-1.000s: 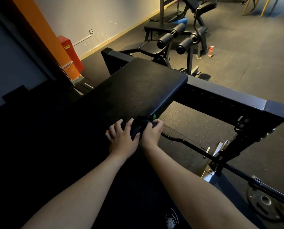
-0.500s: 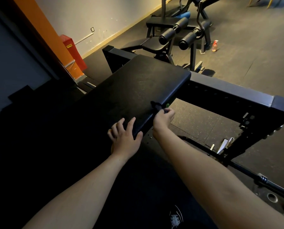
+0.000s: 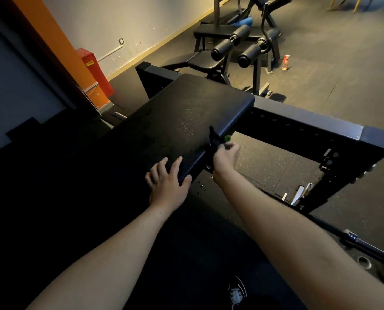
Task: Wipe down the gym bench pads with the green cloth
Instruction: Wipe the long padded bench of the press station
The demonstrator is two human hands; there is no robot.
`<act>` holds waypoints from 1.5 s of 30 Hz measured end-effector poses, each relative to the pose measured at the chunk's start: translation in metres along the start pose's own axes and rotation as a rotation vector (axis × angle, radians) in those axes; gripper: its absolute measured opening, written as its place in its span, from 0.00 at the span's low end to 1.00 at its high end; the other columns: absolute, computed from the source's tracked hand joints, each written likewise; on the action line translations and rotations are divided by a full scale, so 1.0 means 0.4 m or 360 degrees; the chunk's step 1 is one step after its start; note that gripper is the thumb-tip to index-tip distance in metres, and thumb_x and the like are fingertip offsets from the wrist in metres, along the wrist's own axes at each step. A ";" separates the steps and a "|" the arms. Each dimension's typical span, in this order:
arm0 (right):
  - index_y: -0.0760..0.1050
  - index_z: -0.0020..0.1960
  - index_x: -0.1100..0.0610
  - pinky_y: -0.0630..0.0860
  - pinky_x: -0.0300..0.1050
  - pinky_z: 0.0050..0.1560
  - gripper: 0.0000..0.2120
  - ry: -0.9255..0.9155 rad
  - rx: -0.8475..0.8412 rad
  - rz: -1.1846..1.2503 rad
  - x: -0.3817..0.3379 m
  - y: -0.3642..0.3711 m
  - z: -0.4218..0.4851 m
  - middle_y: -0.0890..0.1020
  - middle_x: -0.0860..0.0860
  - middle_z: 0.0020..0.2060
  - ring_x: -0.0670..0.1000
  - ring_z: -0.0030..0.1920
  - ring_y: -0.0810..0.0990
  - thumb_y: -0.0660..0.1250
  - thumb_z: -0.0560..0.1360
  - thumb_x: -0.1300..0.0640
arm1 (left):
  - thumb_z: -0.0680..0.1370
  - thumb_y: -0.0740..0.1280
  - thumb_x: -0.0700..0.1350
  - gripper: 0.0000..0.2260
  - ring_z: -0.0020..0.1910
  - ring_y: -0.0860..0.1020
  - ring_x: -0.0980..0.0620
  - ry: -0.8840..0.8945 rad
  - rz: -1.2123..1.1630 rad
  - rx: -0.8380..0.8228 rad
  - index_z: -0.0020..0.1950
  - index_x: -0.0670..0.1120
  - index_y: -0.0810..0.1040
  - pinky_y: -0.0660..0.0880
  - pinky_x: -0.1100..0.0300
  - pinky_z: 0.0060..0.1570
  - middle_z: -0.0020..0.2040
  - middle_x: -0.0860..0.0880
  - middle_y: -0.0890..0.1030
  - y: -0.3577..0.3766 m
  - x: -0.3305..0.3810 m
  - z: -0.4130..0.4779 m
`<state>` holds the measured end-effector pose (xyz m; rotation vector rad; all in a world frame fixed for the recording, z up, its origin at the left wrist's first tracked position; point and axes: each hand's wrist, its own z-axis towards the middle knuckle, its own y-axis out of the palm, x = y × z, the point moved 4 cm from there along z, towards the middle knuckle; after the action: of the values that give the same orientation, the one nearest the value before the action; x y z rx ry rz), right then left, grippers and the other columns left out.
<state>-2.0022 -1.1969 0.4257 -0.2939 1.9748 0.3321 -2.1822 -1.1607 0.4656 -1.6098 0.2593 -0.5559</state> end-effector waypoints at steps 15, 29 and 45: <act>0.71 0.55 0.49 0.78 0.58 0.58 0.10 0.0276 -0.0486 -0.0150 0.155 0.009 -0.168 0.80 0.54 0.53 0.54 0.52 0.80 0.60 0.78 0.61 | 0.81 0.60 0.61 0.28 0.78 0.50 0.42 0.0035 0.0011 -0.0005 0.79 0.59 0.57 0.47 0.40 0.75 0.79 0.44 0.54 -0.001 0.011 -0.003; 0.71 0.58 0.54 0.63 0.46 0.66 0.10 -0.0685 -0.0233 -0.0863 -0.060 0.047 -0.012 0.66 0.52 0.62 0.53 0.65 0.62 0.61 0.77 0.61 | 0.80 0.64 0.53 0.27 0.77 0.55 0.46 0.0200 0.0024 -0.0034 0.78 0.58 0.60 0.53 0.40 0.75 0.79 0.52 0.58 0.000 0.111 0.084; 0.72 0.59 0.50 0.65 0.46 0.62 0.16 -0.0618 -0.0102 -0.1047 -0.175 0.004 0.193 0.68 0.52 0.63 0.54 0.64 0.66 0.59 0.77 0.65 | 0.80 0.60 0.59 0.27 0.74 0.52 0.45 0.0170 0.0037 -0.0039 0.78 0.65 0.56 0.52 0.42 0.73 0.77 0.53 0.56 0.010 0.119 0.110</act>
<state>-1.9090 -1.1636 0.4590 -0.8273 1.3934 0.0182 -2.1191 -1.1457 0.4697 -1.6009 0.3651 -0.6242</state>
